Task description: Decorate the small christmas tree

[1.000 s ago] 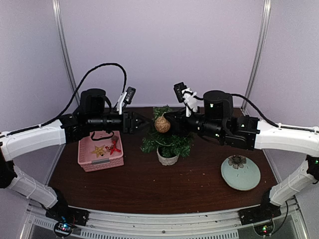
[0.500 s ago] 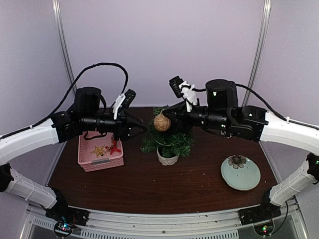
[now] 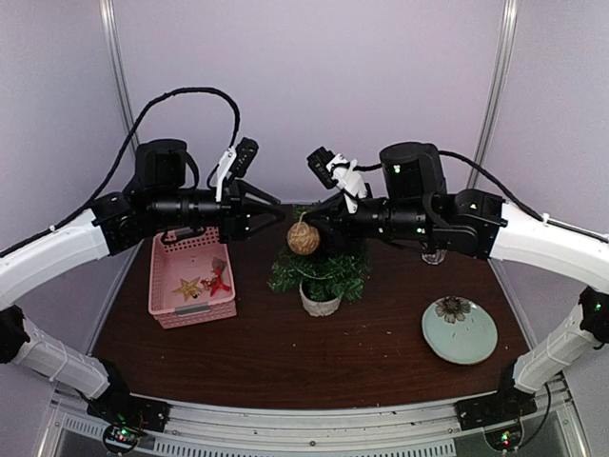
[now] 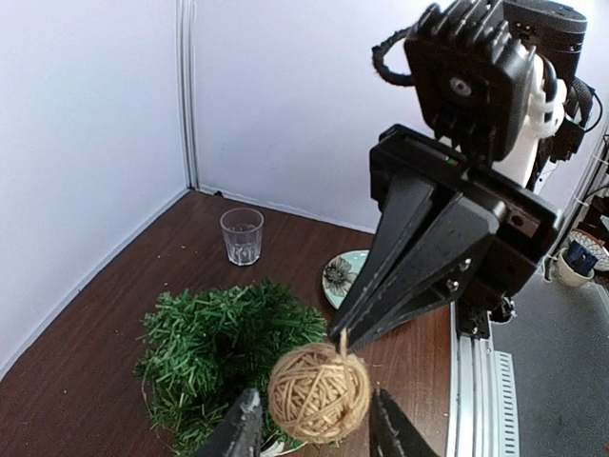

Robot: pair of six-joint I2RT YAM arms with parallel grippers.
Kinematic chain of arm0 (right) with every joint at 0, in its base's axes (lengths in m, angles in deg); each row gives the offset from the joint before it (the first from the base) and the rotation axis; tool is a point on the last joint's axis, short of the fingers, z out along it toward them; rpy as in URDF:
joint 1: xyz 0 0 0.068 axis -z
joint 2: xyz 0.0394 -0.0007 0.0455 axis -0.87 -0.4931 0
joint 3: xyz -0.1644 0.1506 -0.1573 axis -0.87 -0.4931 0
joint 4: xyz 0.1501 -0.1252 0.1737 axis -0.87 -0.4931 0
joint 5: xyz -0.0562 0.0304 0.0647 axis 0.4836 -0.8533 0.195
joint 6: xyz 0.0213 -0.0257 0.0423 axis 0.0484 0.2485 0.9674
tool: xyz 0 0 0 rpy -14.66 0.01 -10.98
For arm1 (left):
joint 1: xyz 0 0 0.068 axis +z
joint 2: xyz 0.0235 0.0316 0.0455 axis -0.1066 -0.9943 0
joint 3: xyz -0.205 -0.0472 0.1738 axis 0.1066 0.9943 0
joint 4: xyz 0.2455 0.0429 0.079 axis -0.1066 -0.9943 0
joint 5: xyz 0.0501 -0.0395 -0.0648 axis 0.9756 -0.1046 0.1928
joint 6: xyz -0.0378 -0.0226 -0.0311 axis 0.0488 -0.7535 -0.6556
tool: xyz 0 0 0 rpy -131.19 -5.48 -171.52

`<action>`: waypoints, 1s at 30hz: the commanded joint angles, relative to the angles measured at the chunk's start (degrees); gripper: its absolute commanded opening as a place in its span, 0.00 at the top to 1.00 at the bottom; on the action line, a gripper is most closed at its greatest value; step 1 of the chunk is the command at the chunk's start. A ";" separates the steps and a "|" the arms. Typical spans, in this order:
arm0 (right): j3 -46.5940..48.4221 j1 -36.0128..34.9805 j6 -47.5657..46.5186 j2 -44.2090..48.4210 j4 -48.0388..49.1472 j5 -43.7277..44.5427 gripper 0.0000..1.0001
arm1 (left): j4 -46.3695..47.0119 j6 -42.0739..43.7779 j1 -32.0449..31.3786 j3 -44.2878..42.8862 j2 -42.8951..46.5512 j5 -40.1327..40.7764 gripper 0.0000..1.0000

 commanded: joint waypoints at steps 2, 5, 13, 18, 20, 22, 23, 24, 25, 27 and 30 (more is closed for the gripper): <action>2.79 0.03 -1.13 -1.22 -1.09 -0.71 1.00 | -0.30 2.26 -1.47 -3.25 -2.98 -3.42 0.63; 3.06 -0.06 -1.22 -1.37 -0.89 -0.41 1.00 | -0.31 2.03 -2.10 -3.87 -4.16 -3.60 0.64; 3.20 -0.23 -1.20 -1.41 -0.65 0.03 1.00 | -1.70 1.94 -2.88 -3.80 -5.86 -2.02 0.75; 3.23 -0.34 -1.14 -1.39 -0.69 0.04 1.00 | -2.31 2.43 -2.88 -3.88 -6.28 -1.64 0.79; 3.27 -0.34 -1.06 -1.41 -0.74 0.04 1.00 | -2.37 2.44 -2.88 -4.09 -6.57 -1.76 0.79; 3.34 -0.37 -1.05 -1.56 -0.68 -0.04 1.00 | -2.43 2.44 -2.88 -4.18 -6.65 -1.74 0.79; 3.49 -0.41 -1.05 -1.63 -0.68 -0.06 1.00 | -2.42 2.41 -2.88 -4.20 -6.74 -1.70 0.80; 3.61 -0.45 -1.09 -1.72 -0.71 -0.05 1.00 | -2.43 2.36 -2.88 -4.20 -6.74 -1.69 0.81; 3.76 -0.49 -1.13 -1.82 -0.68 -0.05 1.00 | -2.43 2.29 -2.88 -4.20 -6.76 -1.60 0.83; 3.90 -0.54 -1.14 -1.98 -0.77 -0.08 1.00 | -2.43 2.12 -2.88 -4.14 -6.69 -1.21 0.88; 3.90 -0.59 -1.19 -2.03 -0.78 -0.06 1.00 | -2.43 1.27 -2.88 -4.04 -6.36 0.16 0.96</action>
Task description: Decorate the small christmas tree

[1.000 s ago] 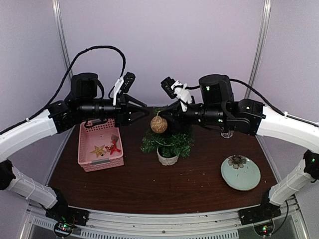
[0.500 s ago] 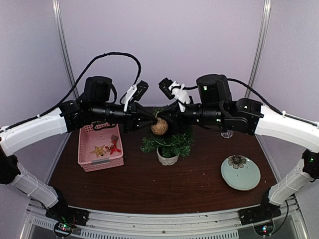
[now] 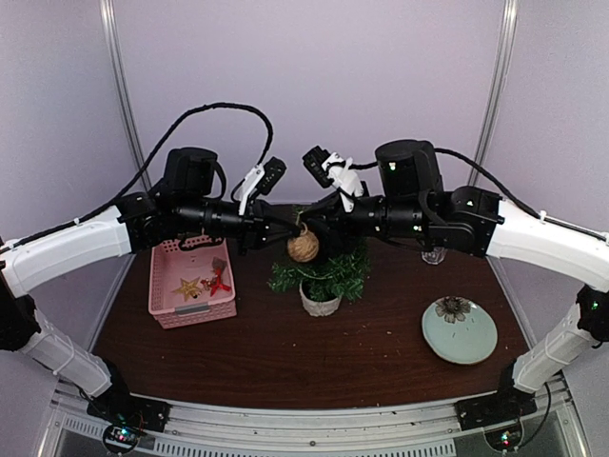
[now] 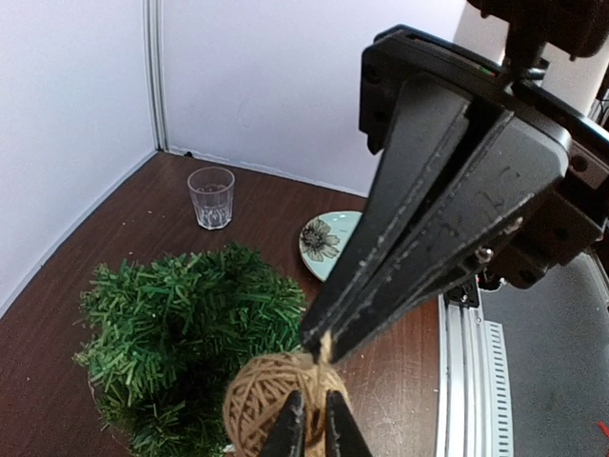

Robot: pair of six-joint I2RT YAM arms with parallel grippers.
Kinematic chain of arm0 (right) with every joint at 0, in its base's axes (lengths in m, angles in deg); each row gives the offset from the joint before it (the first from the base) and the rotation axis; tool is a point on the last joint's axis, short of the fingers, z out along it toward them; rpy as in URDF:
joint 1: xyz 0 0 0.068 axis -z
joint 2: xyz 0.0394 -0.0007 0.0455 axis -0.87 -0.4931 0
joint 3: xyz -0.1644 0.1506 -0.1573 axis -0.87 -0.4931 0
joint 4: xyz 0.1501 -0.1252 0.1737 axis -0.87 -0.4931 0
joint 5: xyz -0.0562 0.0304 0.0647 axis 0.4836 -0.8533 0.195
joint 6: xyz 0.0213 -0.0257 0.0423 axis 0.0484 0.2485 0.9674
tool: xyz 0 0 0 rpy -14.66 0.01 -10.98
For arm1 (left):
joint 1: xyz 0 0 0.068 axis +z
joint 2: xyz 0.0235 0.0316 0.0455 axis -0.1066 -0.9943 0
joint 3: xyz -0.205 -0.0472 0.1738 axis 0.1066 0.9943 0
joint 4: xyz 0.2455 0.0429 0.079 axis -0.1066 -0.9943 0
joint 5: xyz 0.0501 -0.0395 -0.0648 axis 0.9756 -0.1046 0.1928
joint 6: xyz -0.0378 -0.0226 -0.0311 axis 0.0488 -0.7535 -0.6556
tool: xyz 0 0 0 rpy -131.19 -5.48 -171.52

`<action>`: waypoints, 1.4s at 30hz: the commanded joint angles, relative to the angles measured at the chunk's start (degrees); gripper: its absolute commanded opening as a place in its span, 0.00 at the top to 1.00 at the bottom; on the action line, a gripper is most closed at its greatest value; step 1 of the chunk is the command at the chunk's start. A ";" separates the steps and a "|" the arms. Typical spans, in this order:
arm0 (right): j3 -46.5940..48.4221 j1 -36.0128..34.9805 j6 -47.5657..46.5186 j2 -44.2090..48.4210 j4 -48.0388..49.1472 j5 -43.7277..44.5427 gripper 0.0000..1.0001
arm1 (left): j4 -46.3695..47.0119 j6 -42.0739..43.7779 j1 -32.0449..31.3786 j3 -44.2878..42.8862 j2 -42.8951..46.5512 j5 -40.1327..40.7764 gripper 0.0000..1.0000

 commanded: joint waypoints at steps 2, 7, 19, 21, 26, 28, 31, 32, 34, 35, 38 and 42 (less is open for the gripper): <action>2.16 -0.43 -0.25 -0.65 -0.01 0.16 1.00 | 0.83 -1.15 -0.21 -1.54 0.36 2.17 1.00; 1.60 -0.43 -0.42 -0.49 0.10 0.73 1.00 | 1.60 -3.36 -0.21 -0.68 1.27 3.22 1.00; 1.07 -0.43 -0.81 -0.51 0.64 0.78 1.00 | 0.28 -2.06 -0.21 -2.40 0.61 2.27 0.87; 0.89 -0.43 -0.81 -0.43 0.67 0.87 1.00 | 0.08 -1.78 -0.21 -3.03 0.16 2.04 0.83; 0.61 -0.43 -0.90 -0.17 0.82 0.72 1.00 | 0.78 -1.57 -0.21 -3.22 -0.52 -0.09 0.78; 0.62 -0.48 -0.97 -0.15 0.95 0.40 1.00 | 0.78 -1.38 -0.21 -3.37 -0.71 0.07 0.79; 0.53 -0.43 -0.93 -0.12 1.11 0.15 1.00 | 0.48 -1.13 -0.20 -4.13 -1.37 -0.03 0.80; 0.56 -0.43 -0.87 -0.12 1.23 0.05 1.00 | 0.44 -1.06 -0.21 -4.35 -1.64 0.01 0.82; 0.55 -0.43 -1.02 -0.10 1.33 -0.12 1.00 | 0.44 -0.96 -0.21 -4.41 -1.79 0.30 0.86; 0.57 -0.43 -1.02 -0.12 1.34 -0.30 1.00 | 0.63 -0.88 -0.21 -4.33 -1.82 0.25 0.87; 0.66 -0.43 -1.03 -0.17 1.42 -0.72 1.00 | 0.69 -0.87 -0.21 -4.30 -1.92 -0.24 0.87; 0.35 -0.43 -0.86 -0.04 1.48 -1.34 1.00 | 0.80 -0.70 -0.21 -4.07 -1.82 -0.76 0.97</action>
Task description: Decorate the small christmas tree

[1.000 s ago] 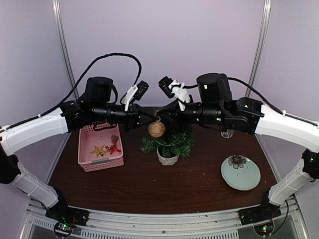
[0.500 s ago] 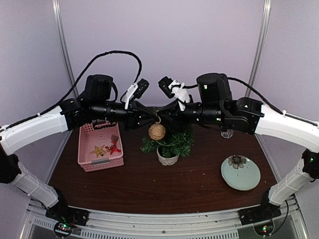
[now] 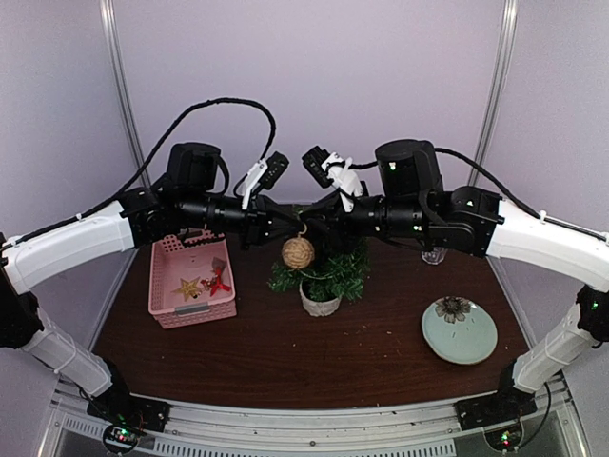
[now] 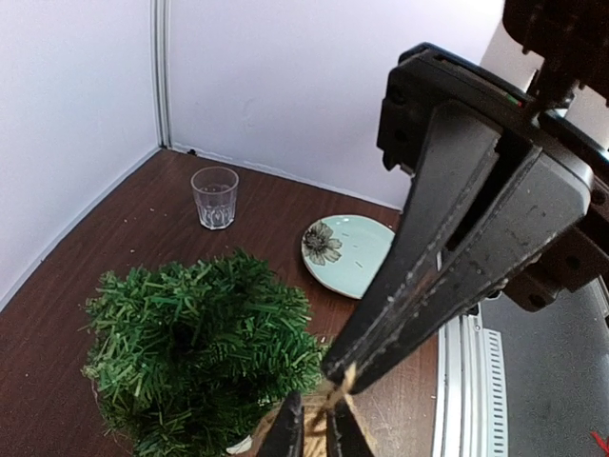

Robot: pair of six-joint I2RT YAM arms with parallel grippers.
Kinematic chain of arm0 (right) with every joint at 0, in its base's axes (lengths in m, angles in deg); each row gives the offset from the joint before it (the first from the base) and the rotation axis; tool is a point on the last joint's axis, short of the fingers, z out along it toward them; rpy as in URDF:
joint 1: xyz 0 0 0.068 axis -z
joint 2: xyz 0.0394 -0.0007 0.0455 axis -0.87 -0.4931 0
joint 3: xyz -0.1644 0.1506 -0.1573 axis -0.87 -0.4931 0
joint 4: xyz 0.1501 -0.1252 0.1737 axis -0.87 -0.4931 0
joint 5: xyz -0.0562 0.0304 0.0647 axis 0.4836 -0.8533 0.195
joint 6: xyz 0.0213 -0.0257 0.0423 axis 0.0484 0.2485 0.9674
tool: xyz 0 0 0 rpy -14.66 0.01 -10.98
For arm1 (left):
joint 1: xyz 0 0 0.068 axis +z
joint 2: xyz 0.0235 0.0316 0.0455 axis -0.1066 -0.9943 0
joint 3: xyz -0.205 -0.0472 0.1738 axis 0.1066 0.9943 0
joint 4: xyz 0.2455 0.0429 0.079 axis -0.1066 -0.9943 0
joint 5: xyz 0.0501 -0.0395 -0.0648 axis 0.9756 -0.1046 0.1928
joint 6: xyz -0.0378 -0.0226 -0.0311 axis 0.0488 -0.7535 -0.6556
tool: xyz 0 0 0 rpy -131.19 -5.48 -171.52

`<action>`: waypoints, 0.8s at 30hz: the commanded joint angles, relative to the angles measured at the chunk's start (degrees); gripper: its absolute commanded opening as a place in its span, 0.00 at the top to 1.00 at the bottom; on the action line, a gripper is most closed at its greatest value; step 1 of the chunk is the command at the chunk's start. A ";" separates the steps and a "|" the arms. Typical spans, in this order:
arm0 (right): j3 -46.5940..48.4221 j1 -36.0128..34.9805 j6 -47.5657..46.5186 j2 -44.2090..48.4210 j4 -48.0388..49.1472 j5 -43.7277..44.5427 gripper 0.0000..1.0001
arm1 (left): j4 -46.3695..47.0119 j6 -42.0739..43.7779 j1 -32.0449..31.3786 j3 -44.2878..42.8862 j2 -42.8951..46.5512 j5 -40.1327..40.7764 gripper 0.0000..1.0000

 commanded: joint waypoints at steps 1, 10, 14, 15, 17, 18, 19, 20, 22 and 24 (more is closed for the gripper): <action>0.20 -0.41 -0.40 0.03 1.54 -1.27 1.00 | 2.10 0.79 -0.21 -1.50 -0.39 -1.57 1.00; -1.61 0.98 2.54 1.41 3.28 -0.79 0.75 | 4.10 -4.55 -0.17 0.33 1.46 2.62 1.00; -4.44 2.29 5.97 3.63 5.29 -1.27 0.47 | 4.34 -6.14 -0.21 0.03 1.72 4.34 1.00; -5.38 2.57 6.68 4.24 6.10 -1.61 0.46 | 4.44 -6.41 -0.21 -0.11 1.71 4.46 1.00; -7.16 2.99 7.94 5.10 7.49 -2.74 0.46 | 5.30 -7.24 -0.21 -0.06 1.81 4.74 1.00; -8.07 3.09 8.36 5.30 8.14 -3.63 0.46 | 5.94 -7.79 -0.21 0.07 1.90 4.80 1.00; -8.44 3.18 8.91 5.28 8.83 -4.37 0.48 | 6.45 -8.35 -0.21 0.08 1.91 4.74 1.00; -8.65 3.24 9.67 5.05 9.42 -4.94 0.50 | 6.88 -8.70 -0.21 0.08 1.91 4.64 1.00; -8.63 3.35 11.30 4.34 10.58 -5.93 0.50 | 7.13 -9.23 -0.20 -0.23 1.64 4.19 1.00; -8.70 3.45 12.62 3.47 12.04 -6.59 0.46 | 7.53 -9.51 -0.21 -0.30 1.44 3.94 1.00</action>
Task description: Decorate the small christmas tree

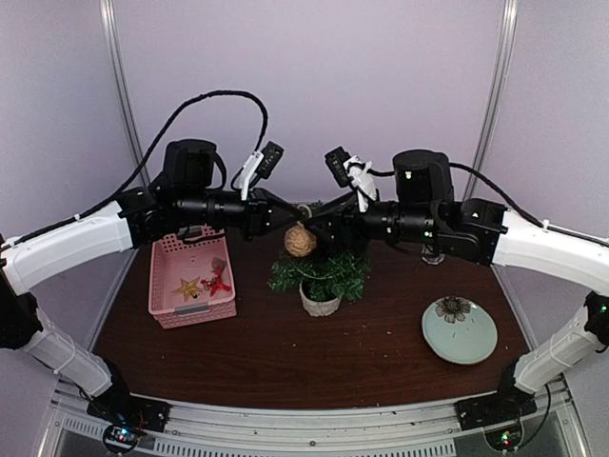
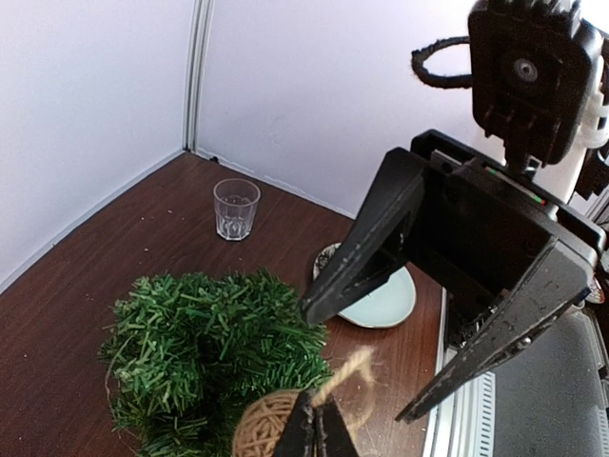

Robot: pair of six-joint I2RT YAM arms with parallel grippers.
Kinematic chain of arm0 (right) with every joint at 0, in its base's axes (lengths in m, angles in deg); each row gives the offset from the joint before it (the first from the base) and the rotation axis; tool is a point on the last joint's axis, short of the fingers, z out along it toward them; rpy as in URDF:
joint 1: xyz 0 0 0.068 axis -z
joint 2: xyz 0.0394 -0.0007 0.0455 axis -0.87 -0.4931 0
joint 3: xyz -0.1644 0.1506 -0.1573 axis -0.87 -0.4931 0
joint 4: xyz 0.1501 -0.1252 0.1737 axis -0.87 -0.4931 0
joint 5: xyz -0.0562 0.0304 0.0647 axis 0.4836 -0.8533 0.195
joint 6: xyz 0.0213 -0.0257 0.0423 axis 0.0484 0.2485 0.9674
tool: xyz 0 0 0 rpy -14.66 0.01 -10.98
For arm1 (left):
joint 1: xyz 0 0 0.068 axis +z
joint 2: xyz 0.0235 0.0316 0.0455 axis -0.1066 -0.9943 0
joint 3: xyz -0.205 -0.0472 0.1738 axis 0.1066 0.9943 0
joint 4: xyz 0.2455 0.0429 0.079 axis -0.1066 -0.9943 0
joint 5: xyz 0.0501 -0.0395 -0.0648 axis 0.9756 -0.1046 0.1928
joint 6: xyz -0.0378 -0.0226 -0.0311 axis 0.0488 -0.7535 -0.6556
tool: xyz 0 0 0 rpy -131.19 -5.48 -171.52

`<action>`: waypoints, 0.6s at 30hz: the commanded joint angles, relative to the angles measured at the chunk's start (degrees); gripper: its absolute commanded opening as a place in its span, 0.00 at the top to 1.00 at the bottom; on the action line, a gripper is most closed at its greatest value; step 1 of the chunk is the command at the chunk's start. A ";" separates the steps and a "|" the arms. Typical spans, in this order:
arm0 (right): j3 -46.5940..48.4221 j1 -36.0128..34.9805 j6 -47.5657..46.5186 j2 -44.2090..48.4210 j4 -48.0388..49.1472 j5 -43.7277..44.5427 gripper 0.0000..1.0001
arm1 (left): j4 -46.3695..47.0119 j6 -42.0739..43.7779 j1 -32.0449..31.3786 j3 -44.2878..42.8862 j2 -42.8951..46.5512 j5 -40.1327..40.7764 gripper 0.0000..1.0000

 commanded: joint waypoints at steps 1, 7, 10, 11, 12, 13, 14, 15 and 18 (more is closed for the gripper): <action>-0.56 0.29 4.57 -0.63 5.72 -3.04 0.45 | 4.43 -2.12 -0.21 -0.51 0.99 -0.01 1.00; 0.08 0.88 5.04 -1.94 7.09 -4.47 0.71 | 3.56 -2.33 -0.21 -0.95 1.20 1.45 1.00; 0.30 1.16 4.91 -2.10 7.25 -4.62 0.91 | 2.52 -2.30 -0.13 -0.70 1.63 2.94 1.00; 0.44 1.29 4.78 -2.14 7.21 -4.22 0.98 | 1.58 -2.11 -0.13 -0.83 1.73 3.90 1.00; 0.64 1.33 4.50 -2.15 6.89 -3.50 1.00 | 0.67 -1.73 -0.05 -0.98 1.77 4.71 1.00; 0.87 1.34 4.31 -2.22 6.50 -2.94 1.00 | -0.14 -1.56 0.16 -1.03 1.91 5.37 1.00; 1.18 1.42 4.01 -2.36 6.09 -2.53 1.00 | -0.68 -1.39 0.38 -1.04 2.10 5.80 1.00; 1.53 1.43 3.70 -2.59 5.67 -2.05 1.00 | -1.41 -0.99 0.60 -1.09 2.29 6.35 1.00; 3.40 1.43 3.10 -3.80 4.06 -1.72 1.00 | -3.76 0.92 0.99 -1.66 2.55 7.61 1.00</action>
